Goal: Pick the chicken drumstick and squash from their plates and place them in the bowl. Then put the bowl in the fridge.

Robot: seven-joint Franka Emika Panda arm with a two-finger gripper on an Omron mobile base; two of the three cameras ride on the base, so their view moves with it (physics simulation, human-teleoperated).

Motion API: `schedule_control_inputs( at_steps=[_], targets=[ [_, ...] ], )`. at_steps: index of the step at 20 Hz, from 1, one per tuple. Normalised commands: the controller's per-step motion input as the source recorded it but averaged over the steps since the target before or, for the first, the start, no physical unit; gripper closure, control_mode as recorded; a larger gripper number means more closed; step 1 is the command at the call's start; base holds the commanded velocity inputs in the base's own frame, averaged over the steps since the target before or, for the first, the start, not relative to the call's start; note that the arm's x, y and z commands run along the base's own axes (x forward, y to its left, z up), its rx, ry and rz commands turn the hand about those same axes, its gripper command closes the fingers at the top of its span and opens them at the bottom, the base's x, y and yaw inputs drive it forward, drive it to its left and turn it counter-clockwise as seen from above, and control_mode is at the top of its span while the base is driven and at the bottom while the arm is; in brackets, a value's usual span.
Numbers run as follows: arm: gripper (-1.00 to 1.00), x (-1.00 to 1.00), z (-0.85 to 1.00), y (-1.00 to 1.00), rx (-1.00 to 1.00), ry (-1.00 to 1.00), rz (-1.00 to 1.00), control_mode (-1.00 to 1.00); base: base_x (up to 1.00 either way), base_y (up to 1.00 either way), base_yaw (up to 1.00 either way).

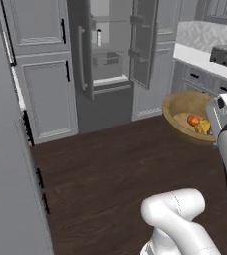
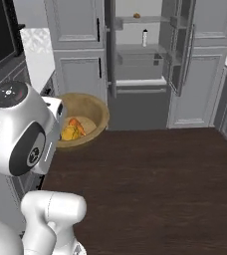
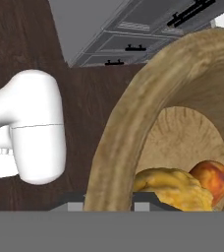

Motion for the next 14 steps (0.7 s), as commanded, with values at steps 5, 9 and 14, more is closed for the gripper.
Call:
schedule_control_inputs(
  at_steps=[5, 9, 14],
  targets=[
    [1.0, 0.0, 0.0, 0.0, 0.0, 0.0, 0.0, 1.0, 0.79, -1.0, 0.43],
    [1.0, 0.0, 0.0, 0.0, 0.0, 0.0, 0.0, 1.0, 0.62, -1.0, 0.37],
    [1.0, 0.0, 0.0, 0.0, 0.0, 0.0, 0.0, 1.0, 0.54, -1.0, 0.3]
  ],
)
